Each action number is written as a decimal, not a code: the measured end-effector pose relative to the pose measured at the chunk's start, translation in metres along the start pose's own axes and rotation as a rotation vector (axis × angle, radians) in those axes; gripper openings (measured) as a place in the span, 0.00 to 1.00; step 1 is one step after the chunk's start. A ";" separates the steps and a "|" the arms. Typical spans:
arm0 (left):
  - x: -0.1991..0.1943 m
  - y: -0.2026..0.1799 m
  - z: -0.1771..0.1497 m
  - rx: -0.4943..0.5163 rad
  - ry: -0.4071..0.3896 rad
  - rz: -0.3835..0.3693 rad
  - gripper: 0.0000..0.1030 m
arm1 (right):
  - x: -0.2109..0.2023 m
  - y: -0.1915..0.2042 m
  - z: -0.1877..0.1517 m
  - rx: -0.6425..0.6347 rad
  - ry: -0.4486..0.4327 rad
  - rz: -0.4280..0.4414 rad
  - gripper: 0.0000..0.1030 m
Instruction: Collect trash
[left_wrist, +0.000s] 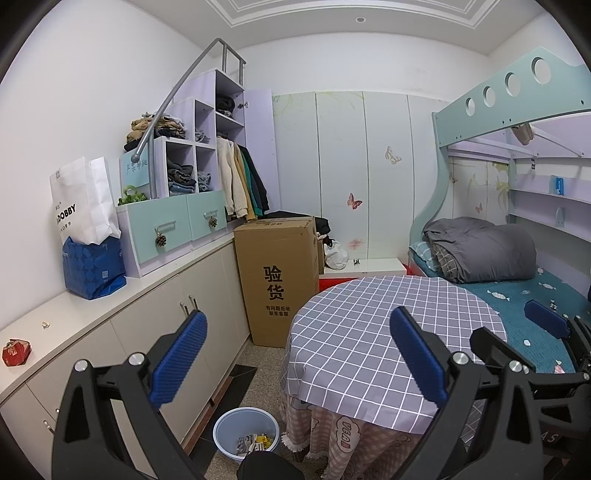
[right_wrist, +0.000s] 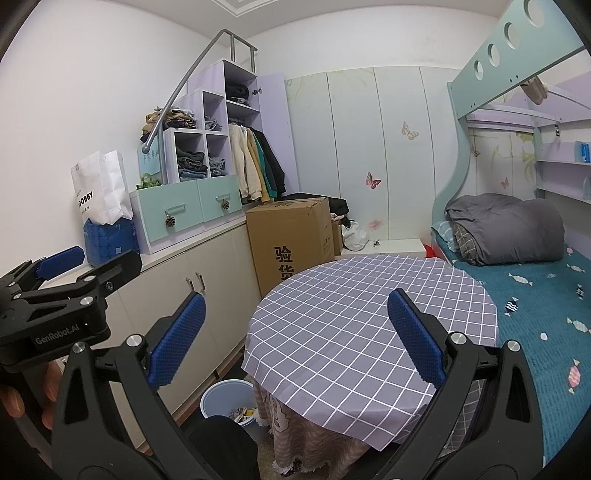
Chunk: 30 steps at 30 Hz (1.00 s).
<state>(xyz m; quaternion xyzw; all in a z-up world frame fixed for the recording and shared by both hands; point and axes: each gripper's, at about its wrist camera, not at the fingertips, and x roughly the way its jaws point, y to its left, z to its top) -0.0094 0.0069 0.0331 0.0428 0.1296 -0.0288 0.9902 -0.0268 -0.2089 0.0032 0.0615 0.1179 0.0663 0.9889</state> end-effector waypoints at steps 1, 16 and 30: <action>0.000 0.001 0.000 0.000 0.001 -0.001 0.94 | 0.000 0.000 0.000 0.000 0.000 0.000 0.94; 0.008 0.009 -0.003 0.014 0.009 -0.005 0.94 | 0.004 0.004 -0.005 0.011 0.019 0.011 0.94; 0.012 0.015 -0.006 0.016 0.018 -0.004 0.94 | 0.005 0.004 -0.008 0.014 0.029 0.014 0.94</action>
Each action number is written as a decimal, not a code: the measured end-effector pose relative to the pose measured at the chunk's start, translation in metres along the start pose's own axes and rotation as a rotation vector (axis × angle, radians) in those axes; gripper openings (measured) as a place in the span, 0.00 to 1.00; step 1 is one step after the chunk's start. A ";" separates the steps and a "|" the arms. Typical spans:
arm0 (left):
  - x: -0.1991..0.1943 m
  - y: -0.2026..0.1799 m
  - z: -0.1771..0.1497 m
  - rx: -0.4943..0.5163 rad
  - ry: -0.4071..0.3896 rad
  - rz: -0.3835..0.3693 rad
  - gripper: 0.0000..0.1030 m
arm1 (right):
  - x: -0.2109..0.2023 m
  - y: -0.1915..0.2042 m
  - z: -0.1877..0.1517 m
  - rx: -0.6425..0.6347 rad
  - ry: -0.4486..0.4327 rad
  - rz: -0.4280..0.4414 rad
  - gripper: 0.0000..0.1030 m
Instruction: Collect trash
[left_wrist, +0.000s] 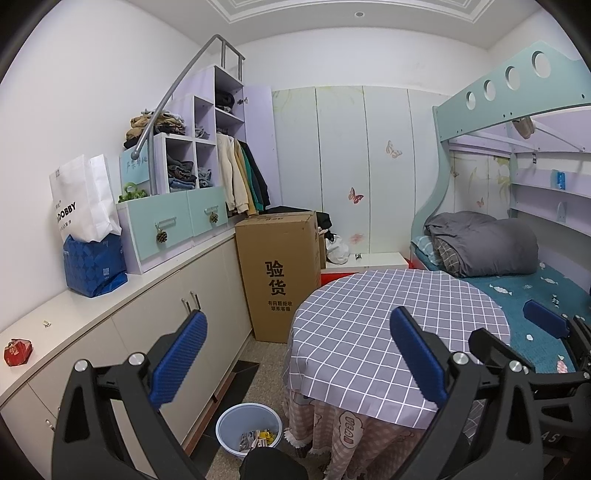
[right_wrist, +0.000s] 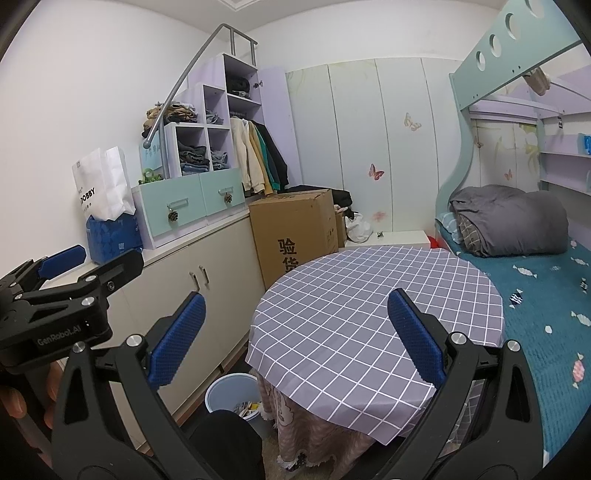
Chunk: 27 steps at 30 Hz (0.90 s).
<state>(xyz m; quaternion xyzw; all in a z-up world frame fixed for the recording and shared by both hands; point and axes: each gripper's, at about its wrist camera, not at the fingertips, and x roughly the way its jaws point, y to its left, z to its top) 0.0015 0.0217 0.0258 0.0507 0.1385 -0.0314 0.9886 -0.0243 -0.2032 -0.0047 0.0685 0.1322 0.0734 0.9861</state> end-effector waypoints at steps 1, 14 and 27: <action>0.000 0.000 0.000 0.000 0.001 0.001 0.94 | 0.000 0.000 0.000 0.000 0.000 0.000 0.94; 0.000 0.001 -0.001 0.003 0.004 0.001 0.94 | 0.001 0.000 -0.002 0.002 0.005 0.003 0.94; 0.002 0.004 -0.002 0.007 0.007 -0.002 0.94 | 0.001 0.002 -0.005 0.005 0.011 0.006 0.94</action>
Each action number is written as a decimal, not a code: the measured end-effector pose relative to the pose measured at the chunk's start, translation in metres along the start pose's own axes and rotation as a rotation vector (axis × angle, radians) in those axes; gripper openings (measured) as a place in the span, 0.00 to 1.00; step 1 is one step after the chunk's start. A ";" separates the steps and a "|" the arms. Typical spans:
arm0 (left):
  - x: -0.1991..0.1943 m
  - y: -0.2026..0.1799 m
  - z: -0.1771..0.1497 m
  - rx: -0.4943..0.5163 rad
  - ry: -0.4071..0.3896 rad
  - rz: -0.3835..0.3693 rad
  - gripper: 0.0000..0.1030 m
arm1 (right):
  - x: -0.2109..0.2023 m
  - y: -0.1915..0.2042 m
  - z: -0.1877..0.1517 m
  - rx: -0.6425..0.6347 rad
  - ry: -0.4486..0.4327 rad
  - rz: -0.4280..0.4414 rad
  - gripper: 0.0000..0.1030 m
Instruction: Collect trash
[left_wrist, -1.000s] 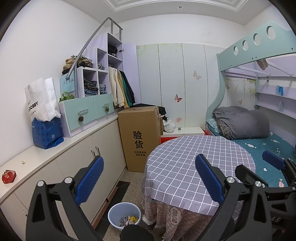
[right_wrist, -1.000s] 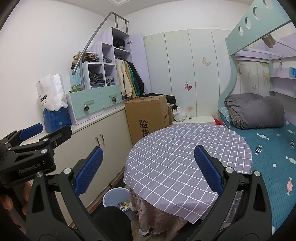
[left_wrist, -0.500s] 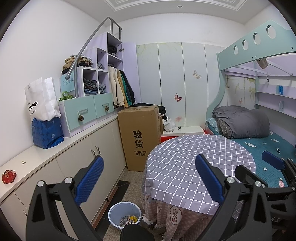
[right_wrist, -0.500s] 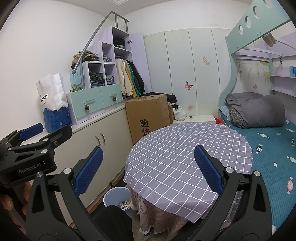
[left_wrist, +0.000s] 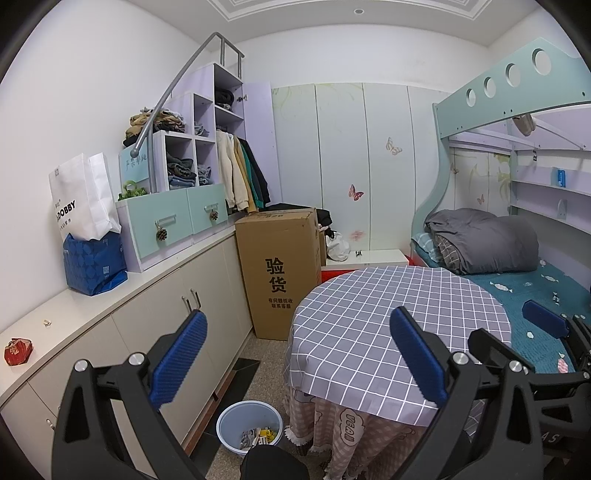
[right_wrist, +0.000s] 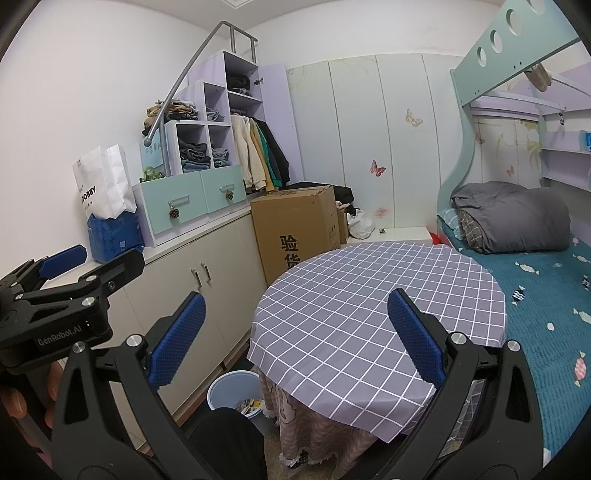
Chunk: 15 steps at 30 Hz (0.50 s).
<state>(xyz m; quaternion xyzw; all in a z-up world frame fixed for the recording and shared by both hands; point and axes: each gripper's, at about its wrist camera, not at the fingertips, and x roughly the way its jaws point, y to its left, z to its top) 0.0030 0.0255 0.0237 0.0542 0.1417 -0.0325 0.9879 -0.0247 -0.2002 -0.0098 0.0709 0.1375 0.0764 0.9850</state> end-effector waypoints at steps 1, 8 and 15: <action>0.000 0.000 0.000 0.000 0.000 0.001 0.94 | 0.000 0.000 0.000 0.000 0.001 0.000 0.94; 0.000 0.000 0.000 0.000 0.000 0.001 0.94 | 0.001 0.000 0.000 0.000 0.001 0.001 0.94; 0.001 0.001 -0.001 0.003 0.002 -0.001 0.94 | 0.001 -0.002 0.000 0.004 0.004 0.003 0.94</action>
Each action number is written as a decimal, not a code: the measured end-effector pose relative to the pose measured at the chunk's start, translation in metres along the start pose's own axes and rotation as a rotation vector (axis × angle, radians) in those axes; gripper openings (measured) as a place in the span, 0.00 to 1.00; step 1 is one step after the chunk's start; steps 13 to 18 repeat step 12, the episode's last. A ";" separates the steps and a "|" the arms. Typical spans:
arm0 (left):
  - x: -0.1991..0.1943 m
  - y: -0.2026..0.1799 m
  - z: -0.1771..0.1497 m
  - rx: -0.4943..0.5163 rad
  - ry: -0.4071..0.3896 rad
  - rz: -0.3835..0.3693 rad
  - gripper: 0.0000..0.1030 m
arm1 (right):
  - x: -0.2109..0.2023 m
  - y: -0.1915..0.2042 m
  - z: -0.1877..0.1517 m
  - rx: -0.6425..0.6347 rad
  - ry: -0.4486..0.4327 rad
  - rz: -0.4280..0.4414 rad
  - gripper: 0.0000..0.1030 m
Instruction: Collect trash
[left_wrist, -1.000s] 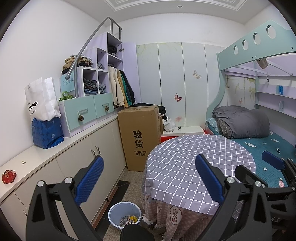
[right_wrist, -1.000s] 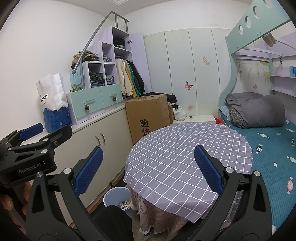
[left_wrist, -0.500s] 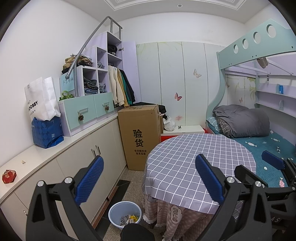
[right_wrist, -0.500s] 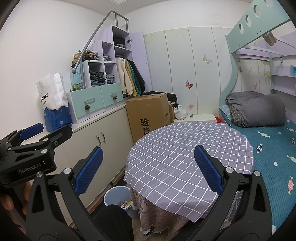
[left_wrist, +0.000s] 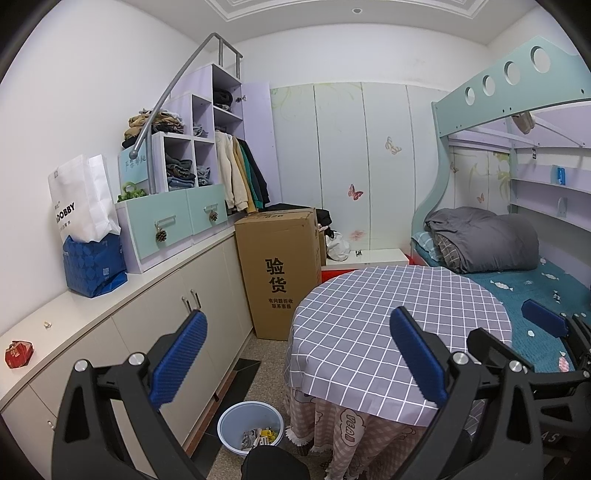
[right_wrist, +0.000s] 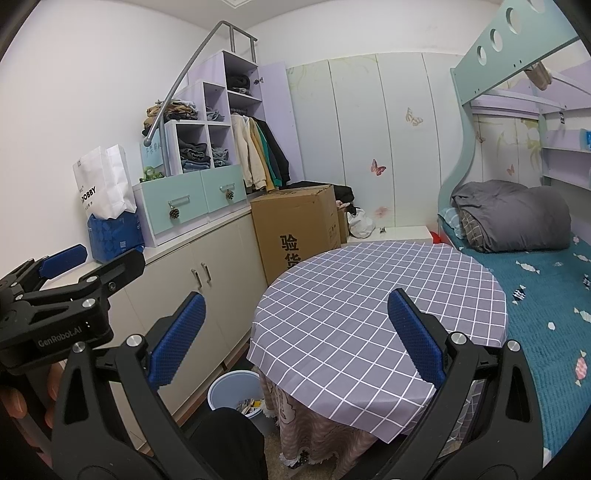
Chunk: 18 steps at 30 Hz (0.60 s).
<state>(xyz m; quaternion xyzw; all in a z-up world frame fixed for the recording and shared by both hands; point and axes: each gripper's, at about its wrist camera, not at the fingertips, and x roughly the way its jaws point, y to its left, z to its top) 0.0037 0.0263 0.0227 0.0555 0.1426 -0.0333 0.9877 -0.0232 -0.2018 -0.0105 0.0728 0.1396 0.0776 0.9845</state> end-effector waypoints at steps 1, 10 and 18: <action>0.000 0.000 0.000 0.000 0.001 0.000 0.94 | 0.000 0.000 -0.001 0.001 0.001 0.001 0.94; 0.018 0.004 -0.005 0.012 0.034 -0.004 0.94 | 0.017 -0.012 -0.007 0.027 0.040 -0.005 0.94; 0.027 0.002 -0.010 0.020 0.053 -0.008 0.94 | 0.024 -0.018 -0.010 0.037 0.058 -0.008 0.94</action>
